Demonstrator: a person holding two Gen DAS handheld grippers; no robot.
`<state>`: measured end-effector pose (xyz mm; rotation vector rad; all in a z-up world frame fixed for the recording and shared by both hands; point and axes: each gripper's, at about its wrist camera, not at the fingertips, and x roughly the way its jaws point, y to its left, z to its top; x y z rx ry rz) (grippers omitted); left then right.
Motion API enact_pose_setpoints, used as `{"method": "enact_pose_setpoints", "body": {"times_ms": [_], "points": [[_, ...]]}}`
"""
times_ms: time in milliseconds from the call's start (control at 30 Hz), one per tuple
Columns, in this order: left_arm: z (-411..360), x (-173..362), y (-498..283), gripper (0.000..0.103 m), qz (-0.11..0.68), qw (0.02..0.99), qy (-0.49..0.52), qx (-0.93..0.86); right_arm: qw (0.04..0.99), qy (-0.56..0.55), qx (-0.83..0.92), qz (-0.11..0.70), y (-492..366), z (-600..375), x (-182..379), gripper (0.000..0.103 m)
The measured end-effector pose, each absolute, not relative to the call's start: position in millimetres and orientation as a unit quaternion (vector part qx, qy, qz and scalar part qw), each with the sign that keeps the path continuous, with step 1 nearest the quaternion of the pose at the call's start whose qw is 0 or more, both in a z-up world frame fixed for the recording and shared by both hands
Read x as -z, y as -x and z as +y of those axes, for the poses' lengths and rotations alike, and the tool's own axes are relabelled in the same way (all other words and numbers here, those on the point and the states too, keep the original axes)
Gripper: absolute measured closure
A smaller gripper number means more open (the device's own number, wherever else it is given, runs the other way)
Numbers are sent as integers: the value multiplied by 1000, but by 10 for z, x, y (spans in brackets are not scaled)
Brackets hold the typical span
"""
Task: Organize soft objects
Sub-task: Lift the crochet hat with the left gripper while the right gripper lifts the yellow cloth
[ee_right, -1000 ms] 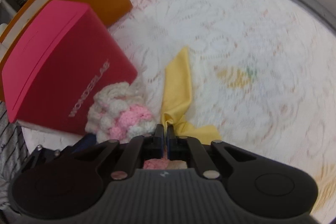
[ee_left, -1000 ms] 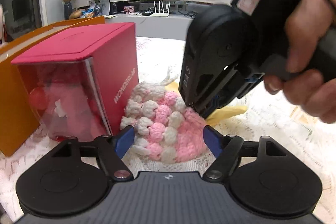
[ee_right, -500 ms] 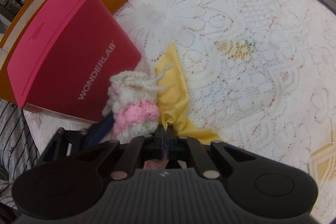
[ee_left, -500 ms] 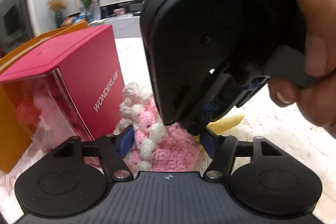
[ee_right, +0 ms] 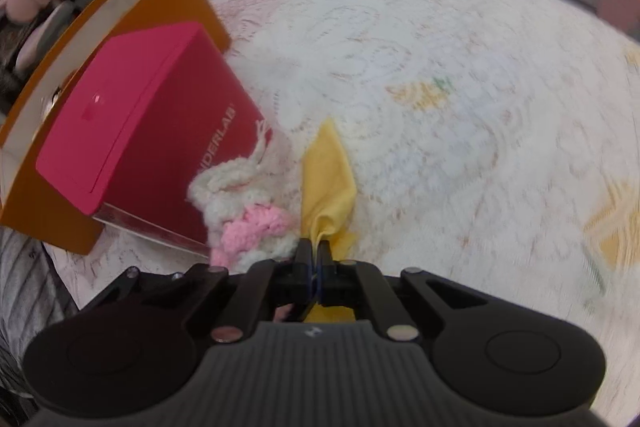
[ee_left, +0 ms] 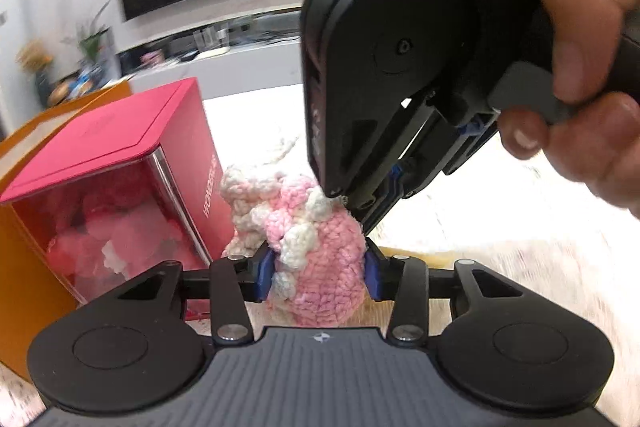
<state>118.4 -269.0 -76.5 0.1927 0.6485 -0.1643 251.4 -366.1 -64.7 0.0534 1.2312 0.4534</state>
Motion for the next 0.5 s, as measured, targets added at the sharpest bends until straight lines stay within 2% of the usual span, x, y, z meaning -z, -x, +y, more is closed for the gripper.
{"method": "enact_pose_setpoints", "body": {"times_ms": [133,167,200,233,267,300,400,500], "points": [[-2648,826,-1150,56,315,931,-129,129,805,-35,-174,567,-2357,-3680,718,103],[-2606,821,-1133,52,314,929,-132,145,811,-36,-156,563,-2324,-3678,743,103],[-2531,827,-1148,38,316,928,-127,152,816,-47,-134,560,-2302,-3705,766,103],[-2461,838,-1149,35,317,928,-118,154,819,-66,-114,559,-2277,-3743,793,103],[-2399,847,-1153,36,316,930,-106,158,820,-76,-103,557,-2251,-3759,813,103],[-2358,866,-1166,43,316,929,-100,166,826,-75,-92,552,-2219,-3757,829,103],[-2250,900,-1339,54,311,926,-121,175,834,-100,-50,540,-2152,-3797,912,103],[-2343,948,-1258,60,311,927,-123,173,838,-102,-58,533,-2112,-3784,889,96]]}}
